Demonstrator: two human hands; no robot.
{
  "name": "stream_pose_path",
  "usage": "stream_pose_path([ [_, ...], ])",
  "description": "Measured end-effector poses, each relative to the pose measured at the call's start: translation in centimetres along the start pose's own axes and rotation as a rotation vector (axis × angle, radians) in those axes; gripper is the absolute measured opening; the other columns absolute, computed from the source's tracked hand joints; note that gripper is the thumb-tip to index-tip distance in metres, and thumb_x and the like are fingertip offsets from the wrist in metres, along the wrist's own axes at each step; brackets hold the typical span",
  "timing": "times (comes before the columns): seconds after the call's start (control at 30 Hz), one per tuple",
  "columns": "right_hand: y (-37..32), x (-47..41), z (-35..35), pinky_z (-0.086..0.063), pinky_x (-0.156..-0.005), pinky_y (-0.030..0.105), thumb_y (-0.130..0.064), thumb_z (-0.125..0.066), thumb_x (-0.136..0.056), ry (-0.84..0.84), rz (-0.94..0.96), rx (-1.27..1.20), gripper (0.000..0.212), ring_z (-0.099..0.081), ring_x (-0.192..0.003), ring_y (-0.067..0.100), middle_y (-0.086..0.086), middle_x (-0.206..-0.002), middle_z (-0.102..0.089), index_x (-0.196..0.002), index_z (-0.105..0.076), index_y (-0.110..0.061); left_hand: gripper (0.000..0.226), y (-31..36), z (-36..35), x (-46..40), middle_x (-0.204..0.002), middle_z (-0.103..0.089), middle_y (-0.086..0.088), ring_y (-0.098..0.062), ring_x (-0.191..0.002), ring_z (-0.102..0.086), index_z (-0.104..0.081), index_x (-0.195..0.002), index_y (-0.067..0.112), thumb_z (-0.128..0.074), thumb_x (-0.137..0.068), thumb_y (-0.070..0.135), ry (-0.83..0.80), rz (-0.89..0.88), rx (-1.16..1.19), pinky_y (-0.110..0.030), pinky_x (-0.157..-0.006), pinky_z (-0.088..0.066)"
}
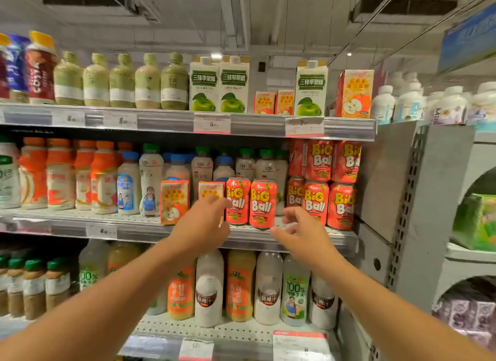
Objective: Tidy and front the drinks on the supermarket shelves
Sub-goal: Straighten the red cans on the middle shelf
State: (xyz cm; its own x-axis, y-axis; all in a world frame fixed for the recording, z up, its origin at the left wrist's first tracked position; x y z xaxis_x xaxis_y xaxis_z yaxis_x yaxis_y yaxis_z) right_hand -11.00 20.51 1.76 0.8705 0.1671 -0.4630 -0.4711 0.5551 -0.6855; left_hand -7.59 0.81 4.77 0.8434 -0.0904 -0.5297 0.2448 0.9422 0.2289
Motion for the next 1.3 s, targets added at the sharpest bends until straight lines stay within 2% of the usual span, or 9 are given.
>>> stream_pose_path([
  [0.1, -0.7, -2.9, -0.1, -0.048, -0.081, 0.028, -0.045, -0.071, -0.084, 0.071, -0.014, 0.005, 0.061, -0.055, -0.098, 0.004, -0.021, -0.108, -0.051, -0.135, -0.043, -0.025, 0.054, -0.5, 2.0, -3.7, -0.140, -0.044, -0.004, -0.024, -0.126, -0.043, -0.041, -0.139, 0.023, -0.060, -0.089, 0.028, 0.146, -0.050, -0.133, -0.039, -0.098, -0.044],
  [0.2, -0.9, -5.1, -1.1, -0.038, -0.067, 0.013, -0.042, -0.075, -0.082, 0.109, -0.038, 0.005, 0.065, -0.046, -0.079, -0.010, -0.033, -0.091, -0.037, -0.135, -0.041, -0.026, 0.065, -1.1, 1.2, -6.8, -0.147, -0.037, -0.004, -0.027, -0.133, -0.037, -0.034, -0.144, 0.023, -0.062, -0.087, 0.036, 0.096, -0.073, -0.218, -0.045, -0.105, -0.038],
  [0.3, -0.6, -6.3, -2.1, -0.032, -0.056, 0.007, -0.041, -0.078, -0.079, 0.150, -0.069, 0.009, 0.066, -0.041, -0.073, -0.017, -0.033, -0.089, -0.038, -0.133, -0.042, -0.029, 0.071, -2.0, -0.2, -9.0, -0.152, -0.032, -0.002, -0.027, -0.139, -0.029, -0.029, -0.147, 0.027, -0.063, -0.086, 0.042, 0.047, -0.104, -0.223, -0.051, -0.111, -0.029],
  [0.5, 0.4, -7.3, -3.4, -0.031, -0.061, 0.010, -0.048, -0.078, -0.076, 0.200, -0.119, 0.033, 0.083, -0.042, -0.077, -0.009, -0.031, -0.091, -0.036, -0.142, -0.030, -0.032, 0.071, -2.9, -1.9, -11.0, -0.155, -0.026, -0.001, -0.027, -0.143, -0.020, -0.025, -0.148, 0.035, -0.056, -0.087, 0.052, 0.034, -0.196, -0.255, -0.053, -0.114, -0.016],
  [0.73, 1.0, -8.7, -3.8, -0.042, -0.070, 0.022, -0.054, -0.077, -0.074, 0.188, -0.120, 0.051, 0.096, -0.050, -0.091, 0.007, -0.017, -0.105, -0.047, -0.148, -0.019, -0.032, 0.063, -3.0, -2.4, -12.1, -0.141, -0.046, -0.003, -0.029, -0.134, -0.035, -0.033, -0.135, 0.035, -0.055, -0.083, 0.063, 0.040, -0.185, -0.269, -0.053, -0.110, -0.022],
  [0.83, 1.4, -8.9, -3.8, -0.044, -0.067, 0.022, -0.052, -0.079, -0.074, 0.185, -0.089, 0.061, 0.094, -0.054, -0.091, 0.008, -0.017, -0.104, -0.051, -0.145, -0.020, -0.033, 0.060, -2.9, -3.0, -12.8, -0.128, -0.055, -0.001, -0.028, -0.126, -0.041, -0.033, -0.127, 0.031, -0.054, -0.082, 0.066, 0.052, -0.150, -0.233, -0.051, -0.106, -0.026],
  [1.03, 2.8, -9.7, -3.0, -0.057, -0.081, 0.034, -0.045, -0.077, -0.075, 0.126, -0.036, 0.027, 0.082, -0.062, -0.093, 0.005, -0.018, -0.104, -0.061, -0.138, -0.025, -0.038, 0.062, -3.6, -4.0, -14.3, -0.107, -0.061, 0.001, -0.027, -0.110, -0.048, -0.031, -0.116, 0.028, -0.055, -0.075, 0.068, 0.074, -0.041, -0.216, -0.049, -0.097, -0.032],
  [1.17, 4.7, -9.8, -1.3, -0.055, -0.075, 0.022, -0.042, -0.079, -0.073, 0.080, -0.054, -0.042, 0.082, -0.063, -0.091, -0.002, -0.019, -0.105, -0.063, -0.139, -0.030, -0.039, 0.078, -3.7, -4.6, -15.1, -0.111, -0.060, -0.002, -0.030, -0.115, -0.048, -0.027, -0.133, 0.024, -0.055, -0.074, 0.067, 0.027, -0.011, -0.212, -0.049, -0.099, -0.031],
  [1.3, 6.0, -9.9, -0.2, -0.054, -0.067, 0.015, -0.032, -0.078, -0.077, 0.059, -0.080, -0.104, 0.077, -0.065, -0.082, -0.006, -0.017, -0.097, -0.068, -0.141, -0.033, -0.034, 0.057, -3.7, -4.8, -15.2, -0.097, -0.054, 0.004, -0.021, -0.096, -0.046, -0.048, -0.115, 0.027, -0.053, -0.075, 0.067, 0.001, -0.020, -0.227, -0.046, -0.092, -0.031],
])
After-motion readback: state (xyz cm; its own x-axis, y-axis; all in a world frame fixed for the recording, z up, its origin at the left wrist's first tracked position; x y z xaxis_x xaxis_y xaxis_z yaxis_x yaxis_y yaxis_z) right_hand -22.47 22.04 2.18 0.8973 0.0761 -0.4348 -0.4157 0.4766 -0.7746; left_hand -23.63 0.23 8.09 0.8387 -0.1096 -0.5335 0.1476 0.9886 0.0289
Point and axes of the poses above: each hand's wrist, its own x-axis away from the middle knuckle, its own z-axis out of the back of the hand, y = z × x, the point moved 9 cm from there along -x, towards the middle knuckle
